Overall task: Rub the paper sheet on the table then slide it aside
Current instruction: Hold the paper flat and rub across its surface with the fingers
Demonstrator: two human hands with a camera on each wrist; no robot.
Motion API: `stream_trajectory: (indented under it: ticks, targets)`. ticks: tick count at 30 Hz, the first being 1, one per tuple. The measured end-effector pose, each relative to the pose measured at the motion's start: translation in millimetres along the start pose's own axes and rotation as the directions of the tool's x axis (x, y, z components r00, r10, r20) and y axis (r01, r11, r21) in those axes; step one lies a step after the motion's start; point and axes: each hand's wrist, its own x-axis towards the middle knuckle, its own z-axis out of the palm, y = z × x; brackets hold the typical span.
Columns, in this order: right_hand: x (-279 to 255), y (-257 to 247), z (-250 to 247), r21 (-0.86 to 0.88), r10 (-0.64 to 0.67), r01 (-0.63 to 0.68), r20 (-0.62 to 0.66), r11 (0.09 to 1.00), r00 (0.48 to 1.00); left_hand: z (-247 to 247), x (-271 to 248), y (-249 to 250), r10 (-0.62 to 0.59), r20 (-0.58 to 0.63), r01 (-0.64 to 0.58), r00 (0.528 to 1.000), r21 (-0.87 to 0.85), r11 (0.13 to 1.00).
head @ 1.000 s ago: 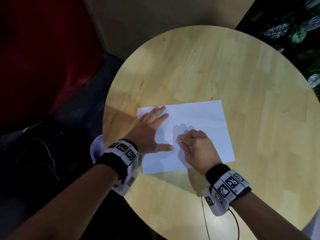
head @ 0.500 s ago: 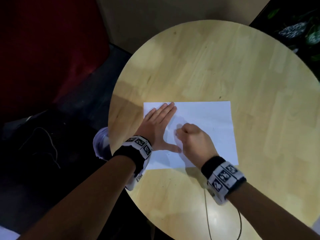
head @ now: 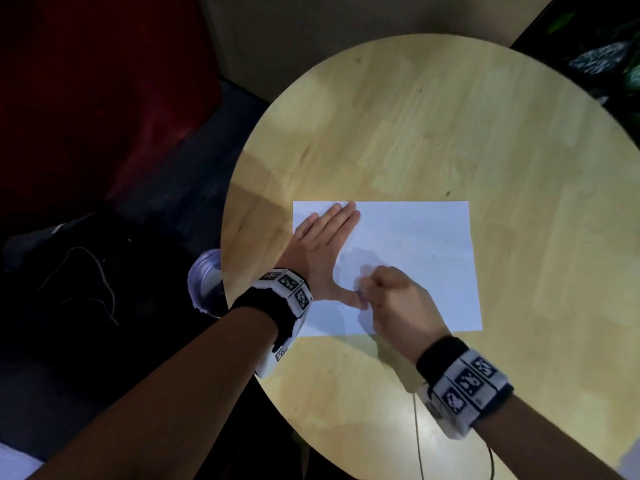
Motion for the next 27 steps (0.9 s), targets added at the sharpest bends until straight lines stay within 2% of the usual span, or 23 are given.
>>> stream_trajectory:
  ticks: [2,6,8,10,13,15,18,20,22,25,27]
  targets:
    - [17.3,7.2,-6.3,-0.018,-0.006,0.006,-0.008,1.0,1.0,-1.2,0.8,0.5,-0.007,0.017,0.007,1.0,0.009,1.0]
    - [84.2,16.5,-16.1,0.004,0.14,-0.142,-0.182,0.99,0.973,-3.0,2.9,1.4,-0.022,0.04,0.021,0.999,0.027,0.999]
    - [79.0,12.1,-10.3,0.016,0.154,-0.154,-0.2,0.988,0.968,-2.6,2.3,1.5,-0.024,0.035,0.024,0.999,0.018,1.0]
    - [43.1,6.7,0.3,0.049,0.144,-0.138,-0.138,0.989,0.98,-0.5,1.1,1.4,-0.018,0.013,0.018,1.0,0.023,1.0]
    - [-8.1,-3.6,1.4,0.054,0.03,-0.028,-0.042,0.998,0.999,0.2,0.2,-0.3,0.0,-0.015,0.0,1.0,0.024,1.0]
    - [11.9,5.8,-4.6,0.03,-0.007,0.008,-0.035,1.0,0.999,-1.2,1.1,0.1,-0.003,0.009,0.002,1.0,0.025,1.0]
    - [72.5,16.0,-14.9,-0.027,0.075,-0.08,-0.137,0.996,0.988,-2.2,3.0,1.5,-0.013,0.041,0.012,0.999,0.04,0.999]
    - [84.6,14.0,-15.0,-0.007,0.126,-0.13,-0.18,0.991,0.976,-3.6,3.3,2.5,-0.019,0.046,0.017,0.999,0.044,0.999]
    - [57.8,6.8,-8.1,-0.003,0.093,-0.094,-0.161,0.996,0.983,-4.2,1.4,3.2,-0.018,0.036,0.017,0.999,0.03,0.999]
    - [-3.0,-5.4,-2.7,0.029,0.025,-0.024,-0.009,0.999,1.0,-1.6,-0.6,2.9,-0.008,-0.01,0.008,1.0,0.02,1.0]
    - [1.4,-1.7,-6.5,0.018,-0.013,0.012,0.027,1.0,1.0,-1.8,-0.8,3.1,-0.01,0.003,0.01,1.0,0.035,0.999]
